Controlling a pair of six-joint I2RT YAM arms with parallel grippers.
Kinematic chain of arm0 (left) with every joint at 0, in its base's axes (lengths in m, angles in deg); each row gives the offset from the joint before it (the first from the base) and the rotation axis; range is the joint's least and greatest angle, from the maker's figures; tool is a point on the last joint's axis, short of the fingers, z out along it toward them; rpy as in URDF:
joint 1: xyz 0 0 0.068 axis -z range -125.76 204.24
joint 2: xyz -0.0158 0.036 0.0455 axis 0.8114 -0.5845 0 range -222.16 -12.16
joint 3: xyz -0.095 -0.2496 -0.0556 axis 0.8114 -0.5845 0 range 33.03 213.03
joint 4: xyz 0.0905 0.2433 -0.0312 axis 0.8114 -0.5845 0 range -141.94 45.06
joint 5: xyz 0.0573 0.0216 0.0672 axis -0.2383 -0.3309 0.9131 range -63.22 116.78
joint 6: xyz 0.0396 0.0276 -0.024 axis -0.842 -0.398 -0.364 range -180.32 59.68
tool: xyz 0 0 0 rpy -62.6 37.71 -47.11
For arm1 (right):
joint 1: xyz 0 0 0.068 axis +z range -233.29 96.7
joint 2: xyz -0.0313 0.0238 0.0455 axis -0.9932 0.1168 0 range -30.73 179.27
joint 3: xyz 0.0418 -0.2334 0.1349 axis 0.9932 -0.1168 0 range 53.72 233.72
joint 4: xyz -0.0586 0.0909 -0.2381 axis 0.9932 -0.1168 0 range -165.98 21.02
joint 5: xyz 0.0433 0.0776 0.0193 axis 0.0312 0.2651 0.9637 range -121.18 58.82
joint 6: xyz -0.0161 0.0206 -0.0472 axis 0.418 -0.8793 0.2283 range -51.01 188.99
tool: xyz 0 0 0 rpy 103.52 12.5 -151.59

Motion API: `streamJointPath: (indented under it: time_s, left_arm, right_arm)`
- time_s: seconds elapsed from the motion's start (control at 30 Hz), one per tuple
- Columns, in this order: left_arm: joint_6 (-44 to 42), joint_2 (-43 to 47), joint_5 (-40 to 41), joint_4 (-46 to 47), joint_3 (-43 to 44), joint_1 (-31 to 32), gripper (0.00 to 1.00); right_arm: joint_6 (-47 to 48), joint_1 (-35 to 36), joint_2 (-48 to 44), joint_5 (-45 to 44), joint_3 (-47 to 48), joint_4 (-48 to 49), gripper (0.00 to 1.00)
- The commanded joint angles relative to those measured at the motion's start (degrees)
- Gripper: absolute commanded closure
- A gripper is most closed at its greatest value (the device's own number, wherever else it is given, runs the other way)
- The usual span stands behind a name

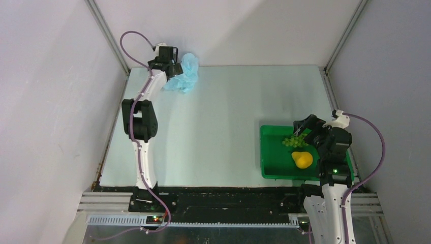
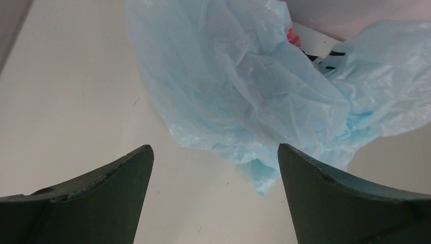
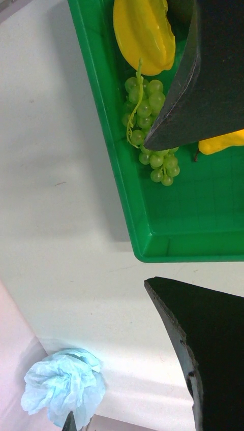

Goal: Place the fake fruits into the plastic bag and tie a complex knot

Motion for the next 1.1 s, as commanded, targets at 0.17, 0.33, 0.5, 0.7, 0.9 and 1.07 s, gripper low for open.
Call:
streamJointPath:
  time_s: [0.17, 0.33, 0.5, 0.7, 0.9, 1.07]
  left_arm:
    - [7.43, -6.77, -10.56, 2.72, 8.15, -3.10, 0.01]
    - [9.58, -10.04, -12.46, 4.50, 9.78, -3.23, 0.01]
    - [10.23, -11.84, -14.54, 5.64, 11.09, -3.23, 0.22]
    - [10.95, -12.65, -16.22, 5.94, 10.97, -3.26, 0.65]
    - [11.76, -8.74, -17.36, 7.34, 5.52, -3.13, 1.00]
    - [13.88, 6.82, -17.06, 22.33, -17.49, -0.91, 1.00]
  right_arm:
    - [0.23, -0.07, 0.56, 2.11, 0.74, 3.06, 0.01]
    - [0.21, -0.06, 1.77, 5.10, 0.72, 3.94, 0.01]
    - [0.01, 0.02, 2.59, 5.82, 0.76, 4.12, 0.01]
    - [-0.32, 0.02, 2.31, 5.21, 0.67, 3.91, 0.01]
    - [-0.64, 0.02, 0.85, 2.88, 0.63, 3.11, 0.01]
    - [-1.04, 0.10, 0.06, 4.89, -0.07, 4.15, 0.01]
